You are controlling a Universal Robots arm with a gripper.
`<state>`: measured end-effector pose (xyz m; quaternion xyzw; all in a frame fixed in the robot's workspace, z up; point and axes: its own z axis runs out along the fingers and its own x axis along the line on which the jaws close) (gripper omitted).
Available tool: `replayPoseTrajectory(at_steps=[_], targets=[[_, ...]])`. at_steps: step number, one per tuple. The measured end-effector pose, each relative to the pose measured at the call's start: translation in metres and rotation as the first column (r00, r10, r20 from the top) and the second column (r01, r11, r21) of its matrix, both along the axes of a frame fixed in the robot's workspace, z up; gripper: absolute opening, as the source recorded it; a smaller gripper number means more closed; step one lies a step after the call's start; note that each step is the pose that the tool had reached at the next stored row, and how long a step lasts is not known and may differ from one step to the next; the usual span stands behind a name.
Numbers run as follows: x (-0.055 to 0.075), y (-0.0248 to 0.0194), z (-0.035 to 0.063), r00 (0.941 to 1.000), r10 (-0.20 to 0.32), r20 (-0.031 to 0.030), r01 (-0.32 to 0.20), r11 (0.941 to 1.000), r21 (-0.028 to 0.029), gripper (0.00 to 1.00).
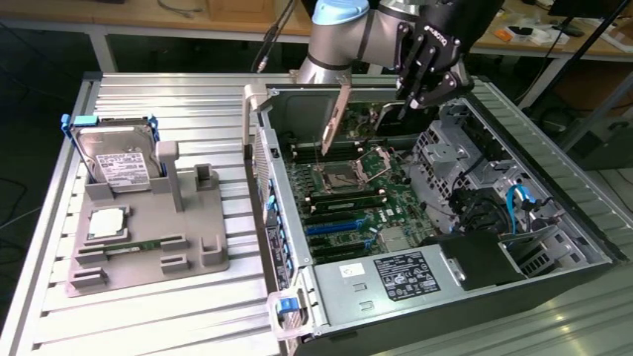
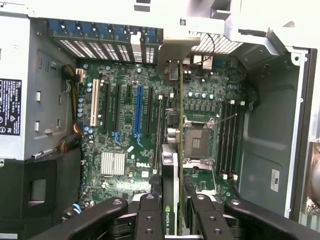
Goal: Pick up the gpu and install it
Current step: 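Insert the gpu into the slot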
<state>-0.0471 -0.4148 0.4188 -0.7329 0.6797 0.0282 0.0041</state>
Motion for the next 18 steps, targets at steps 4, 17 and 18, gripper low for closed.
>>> replayPoseTrajectory(at_steps=[4, 17, 18], targets=[[0.000, 0.0000, -0.0090, 1.0000, 0.000, 0.0000, 0.000, 1.0000, 0.0000, 0.27], [-0.004, 0.0000, -0.0317, 1.0000, 0.000, 0.0010, 0.000, 1.0000, 0.0001, 0.27], [-0.006, 0.0000, -0.0318, 1.0000, 0.000, 0.0012, 0.000, 1.0000, 0.0002, 0.27]])
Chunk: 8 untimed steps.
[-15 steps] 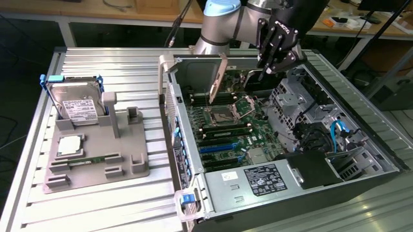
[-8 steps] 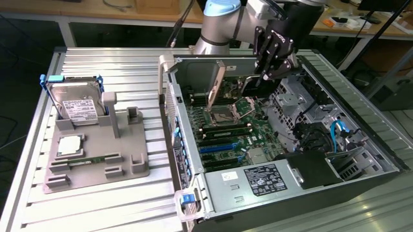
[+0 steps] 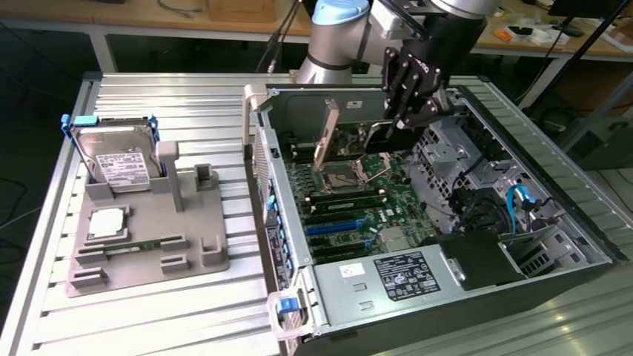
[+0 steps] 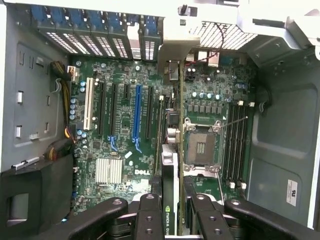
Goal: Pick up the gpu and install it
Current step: 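Insert the gpu into the slot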
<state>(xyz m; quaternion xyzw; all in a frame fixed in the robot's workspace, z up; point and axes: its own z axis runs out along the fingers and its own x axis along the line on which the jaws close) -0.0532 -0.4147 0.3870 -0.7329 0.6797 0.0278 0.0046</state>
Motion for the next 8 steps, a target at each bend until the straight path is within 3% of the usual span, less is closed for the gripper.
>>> replayPoseTrajectory(at_steps=[4, 8], targets=[[-0.0046, -0.0017, -0.0022, 1.0000, 0.000, 0.0027, 0.000, 1.0000, 0.0015, 0.27], [-0.0046, -0.0089, -0.0082, 1.0000, 0.000, 0.0057, 0.000, 1.0000, 0.0041, 0.27]])
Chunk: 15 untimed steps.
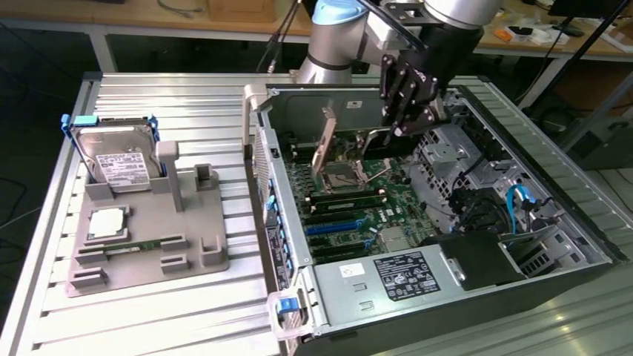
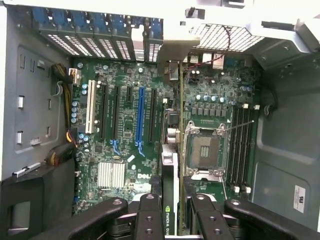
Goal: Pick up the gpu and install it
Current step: 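Insert the gpu into the slot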
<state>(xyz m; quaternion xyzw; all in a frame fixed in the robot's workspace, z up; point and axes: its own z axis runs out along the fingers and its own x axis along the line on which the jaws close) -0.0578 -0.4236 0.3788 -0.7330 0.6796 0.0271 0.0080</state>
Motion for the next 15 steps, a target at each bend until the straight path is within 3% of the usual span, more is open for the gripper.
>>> replayPoseTrajectory(at_steps=[4, 12, 15], targets=[[0.000, -0.0058, -0.0063, 1.0000, 0.000, 0.0032, 0.000, 1.0000, 0.0001, 0.27], [0.000, -0.0066, -0.0158, 0.9996, -0.028, 0.0081, 0.028, 0.9996, 0.0002, 0.27], [0.000, -0.0091, -0.0246, 0.9994, -0.033, 0.0097, 0.033, 0.9995, 0.0003, 0.27]])
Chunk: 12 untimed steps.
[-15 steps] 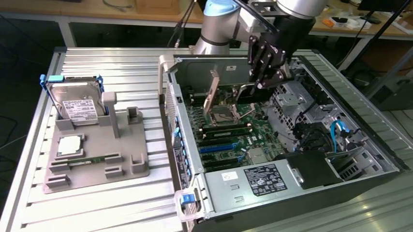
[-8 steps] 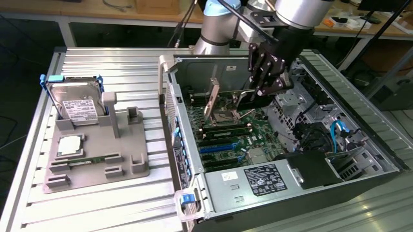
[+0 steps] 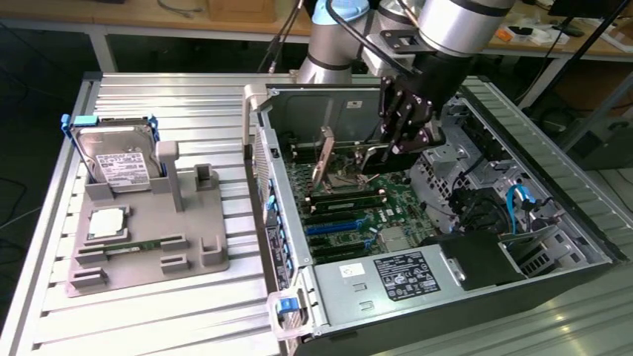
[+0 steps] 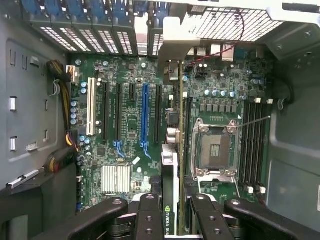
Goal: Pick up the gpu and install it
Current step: 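Insert the gpu into the slot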
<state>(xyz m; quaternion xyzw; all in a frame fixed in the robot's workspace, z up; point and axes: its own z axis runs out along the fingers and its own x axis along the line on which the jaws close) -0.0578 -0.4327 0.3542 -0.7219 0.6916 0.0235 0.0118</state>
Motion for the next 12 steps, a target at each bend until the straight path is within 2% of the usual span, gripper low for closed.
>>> replayPoseTrajectory(at_steps=[3, 12], targets=[[0.000, -0.0010, -0.0101, 1.0000, 0.000, 0.0001, 0.000, 1.0000, -0.0001, 0.27], [0.000, -0.0014, -0.0318, 1.0000, 0.000, 0.0009, 0.000, 1.0000, 0.0016, 0.27]])
